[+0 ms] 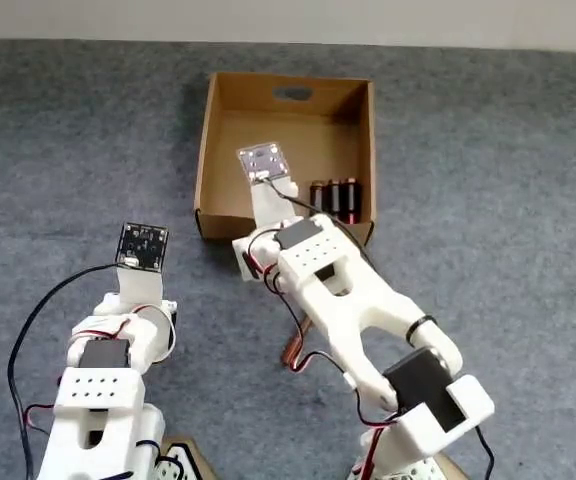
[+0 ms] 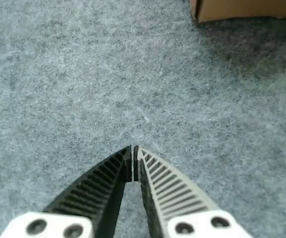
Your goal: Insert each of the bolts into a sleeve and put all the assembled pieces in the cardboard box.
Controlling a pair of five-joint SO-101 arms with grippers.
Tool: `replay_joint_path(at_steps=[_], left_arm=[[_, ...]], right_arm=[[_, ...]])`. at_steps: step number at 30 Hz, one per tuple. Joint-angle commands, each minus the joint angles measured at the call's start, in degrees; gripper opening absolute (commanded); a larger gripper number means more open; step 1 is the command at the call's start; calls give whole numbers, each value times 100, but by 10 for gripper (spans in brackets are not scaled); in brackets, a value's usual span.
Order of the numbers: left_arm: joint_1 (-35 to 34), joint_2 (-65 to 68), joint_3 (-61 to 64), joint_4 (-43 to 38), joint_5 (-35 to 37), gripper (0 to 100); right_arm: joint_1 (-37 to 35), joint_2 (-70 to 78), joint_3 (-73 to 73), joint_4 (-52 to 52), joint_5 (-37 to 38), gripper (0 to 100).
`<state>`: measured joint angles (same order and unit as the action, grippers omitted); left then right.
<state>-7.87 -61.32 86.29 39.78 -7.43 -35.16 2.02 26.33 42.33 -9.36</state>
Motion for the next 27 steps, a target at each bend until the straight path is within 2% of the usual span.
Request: replay_joint_path(at_steps=[1,8,15,19,27], left_arm=[[57,-31,-31,-88,-35,42],[57,-31,-31,-88,-35,42],[57,-31,-31,-88,-35,42],[57,-31,-31,-88,-35,42],[57,-31,-31,-88,-35,42]], right_arm=[[4,180,13,-119,26,256],[31,954,-426,-119,18,256],[4,963,-453,-84,18,243],[4,725,-418,-84,18,161],[-66,-75,-400,514,18,159]])
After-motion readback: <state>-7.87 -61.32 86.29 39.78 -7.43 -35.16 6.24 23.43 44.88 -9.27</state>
